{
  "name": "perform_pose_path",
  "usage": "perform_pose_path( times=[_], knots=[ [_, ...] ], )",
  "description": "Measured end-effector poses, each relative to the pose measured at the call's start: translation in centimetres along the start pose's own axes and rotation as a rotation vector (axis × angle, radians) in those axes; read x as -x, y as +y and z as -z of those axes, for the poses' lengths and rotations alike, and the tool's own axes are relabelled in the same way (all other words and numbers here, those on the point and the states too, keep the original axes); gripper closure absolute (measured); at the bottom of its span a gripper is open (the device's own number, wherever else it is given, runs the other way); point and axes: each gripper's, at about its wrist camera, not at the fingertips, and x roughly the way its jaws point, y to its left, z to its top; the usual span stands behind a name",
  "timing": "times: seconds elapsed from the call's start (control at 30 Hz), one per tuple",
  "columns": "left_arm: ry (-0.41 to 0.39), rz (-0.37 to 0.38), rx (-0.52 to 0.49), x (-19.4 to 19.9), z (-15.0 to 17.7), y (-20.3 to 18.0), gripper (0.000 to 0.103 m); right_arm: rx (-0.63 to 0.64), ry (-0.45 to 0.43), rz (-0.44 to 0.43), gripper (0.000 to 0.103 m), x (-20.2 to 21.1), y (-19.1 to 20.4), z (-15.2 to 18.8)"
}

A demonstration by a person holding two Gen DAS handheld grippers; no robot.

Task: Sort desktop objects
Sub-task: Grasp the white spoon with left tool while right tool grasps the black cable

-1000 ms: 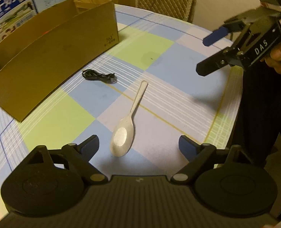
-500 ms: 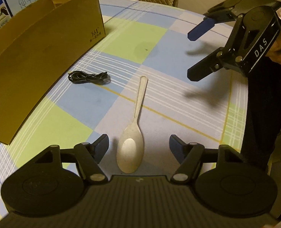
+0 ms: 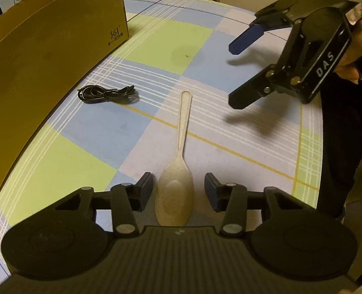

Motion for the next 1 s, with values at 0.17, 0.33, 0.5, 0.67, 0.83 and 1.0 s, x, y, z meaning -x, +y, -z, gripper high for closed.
perform_pose_path(
  times=[0.17, 0.33, 0.5, 0.67, 0.83, 1.0],
  knots=[
    [-0.007, 0.001, -0.004, 0.3, 0.3, -0.4, 0.076, 0.016, -0.005, 0.005, 0.003, -0.3, 0.4, -0.2],
    [-0.022, -0.04, 0.042, 0.9, 1.2, -0.4, 0.077, 0.025, -0.004, 0.002, 0.003, -0.7, 0.7, -0.4],
    [-0.069, -0.098, 0.163, 2.4, 2.1, 1.0, 0.077, 0.043, -0.013, -0.004, 0.007, -1.3, 1.3, -1.1],
    [-0.114, -0.152, 0.281, 3.8, 2.9, 2.6, 0.077, 0.083, -0.046, -0.025, 0.019, -2.5, 2.2, -2.8],
    [-0.121, -0.193, 0.36, 4.3, 3.6, 3.8, 0.077, 0.128, -0.079, -0.039, 0.027, -4.0, 2.9, -5.1],
    [-0.127, -0.242, 0.467, 3.8, 3.6, 5.0, 0.077, 0.161, -0.082, -0.048, 0.04, -6.4, 3.4, -6.8]
  ],
)
